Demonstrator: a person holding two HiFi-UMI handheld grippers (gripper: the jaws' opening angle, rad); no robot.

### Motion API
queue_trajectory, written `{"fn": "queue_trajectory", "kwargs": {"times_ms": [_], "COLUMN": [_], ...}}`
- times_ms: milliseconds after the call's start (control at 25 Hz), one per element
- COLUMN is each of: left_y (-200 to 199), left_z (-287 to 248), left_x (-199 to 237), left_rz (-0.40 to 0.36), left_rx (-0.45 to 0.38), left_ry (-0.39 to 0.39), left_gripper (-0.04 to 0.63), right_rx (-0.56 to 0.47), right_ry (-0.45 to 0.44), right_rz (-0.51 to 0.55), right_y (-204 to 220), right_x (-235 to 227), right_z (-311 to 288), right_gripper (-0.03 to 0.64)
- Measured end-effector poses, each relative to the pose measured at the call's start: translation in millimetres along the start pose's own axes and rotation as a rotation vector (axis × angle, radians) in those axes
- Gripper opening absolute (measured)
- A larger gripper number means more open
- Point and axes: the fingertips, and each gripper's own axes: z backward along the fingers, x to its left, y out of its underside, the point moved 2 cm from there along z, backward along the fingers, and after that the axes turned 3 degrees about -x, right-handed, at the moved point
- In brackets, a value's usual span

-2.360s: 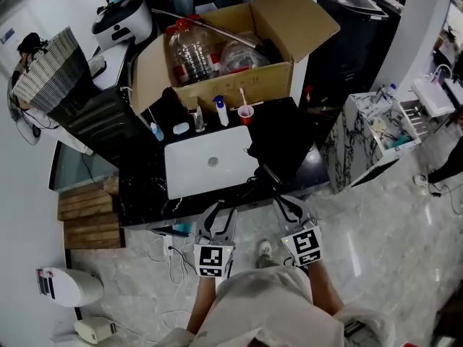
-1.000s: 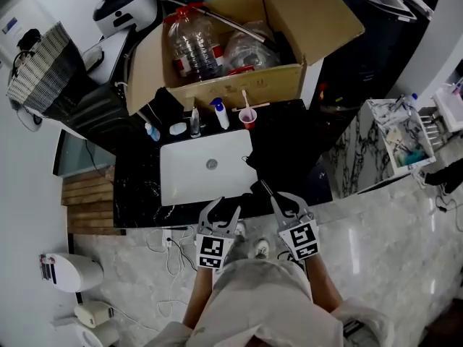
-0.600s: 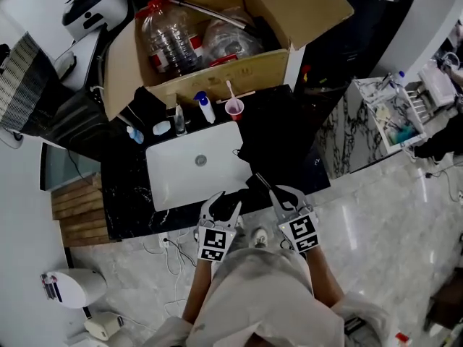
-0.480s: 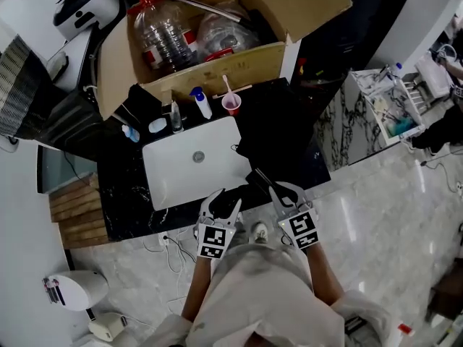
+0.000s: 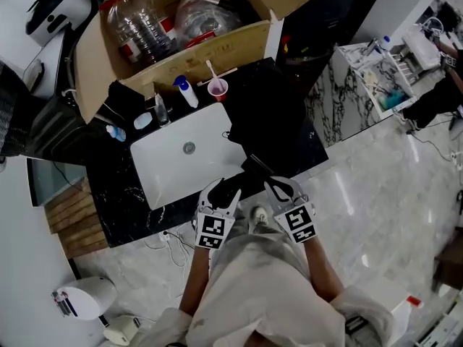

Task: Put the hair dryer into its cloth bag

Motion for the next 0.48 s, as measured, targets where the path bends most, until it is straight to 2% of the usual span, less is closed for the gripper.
{"fn": "queue_trajectory", "kwargs": {"times_ms": [480], "left_y": [17.2], "left_z": [-18.7], "left_x": [-3.5], "left_rz": [-0.038], "left_rx": [0.081], "left_ry": [0.088], "left_gripper": [0.221], "right_rx": [0.041], "right_ry": [0.027], "right_rz": [-0.023], "right_y": [17.2], "right_x": [7.1], "right_z": [-5.1], "right_gripper": [0.017]}}
